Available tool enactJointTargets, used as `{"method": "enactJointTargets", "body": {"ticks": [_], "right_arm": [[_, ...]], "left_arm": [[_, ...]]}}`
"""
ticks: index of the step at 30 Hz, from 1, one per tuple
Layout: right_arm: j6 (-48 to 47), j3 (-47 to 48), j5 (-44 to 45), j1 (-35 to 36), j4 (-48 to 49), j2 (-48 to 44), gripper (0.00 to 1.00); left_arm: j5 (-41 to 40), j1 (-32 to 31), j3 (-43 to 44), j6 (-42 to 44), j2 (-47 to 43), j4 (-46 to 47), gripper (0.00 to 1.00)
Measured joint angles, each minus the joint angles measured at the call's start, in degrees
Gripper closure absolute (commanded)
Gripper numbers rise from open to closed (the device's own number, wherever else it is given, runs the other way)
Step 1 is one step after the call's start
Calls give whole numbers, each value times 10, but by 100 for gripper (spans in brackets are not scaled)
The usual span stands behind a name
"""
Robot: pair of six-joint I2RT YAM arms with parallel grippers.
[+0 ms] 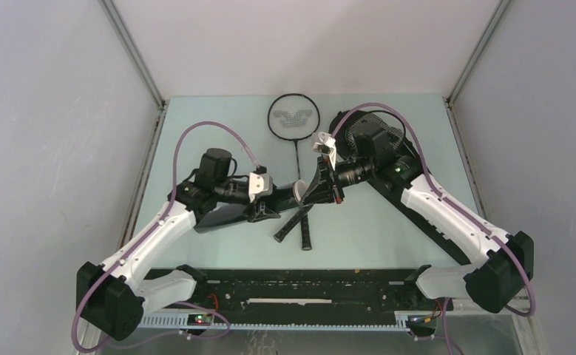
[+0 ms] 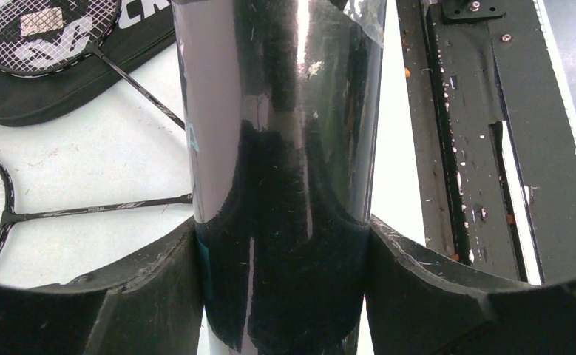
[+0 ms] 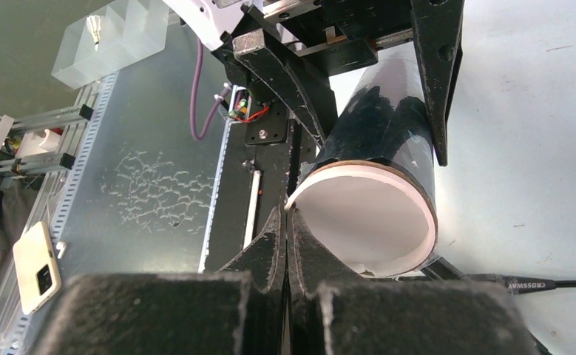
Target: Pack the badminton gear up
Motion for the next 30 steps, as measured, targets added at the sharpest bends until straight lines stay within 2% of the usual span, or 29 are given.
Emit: {"method": "enactJointTargets", "body": {"ticks": [14, 30], "right_arm": [[-17, 10, -27, 0, -39, 22, 100], [-17, 10, -9, 6, -39, 24, 100]], "left_arm": [[-10, -2, 0, 50, 0, -29, 82], [-19, -5, 0, 54, 0, -30, 82]]}}
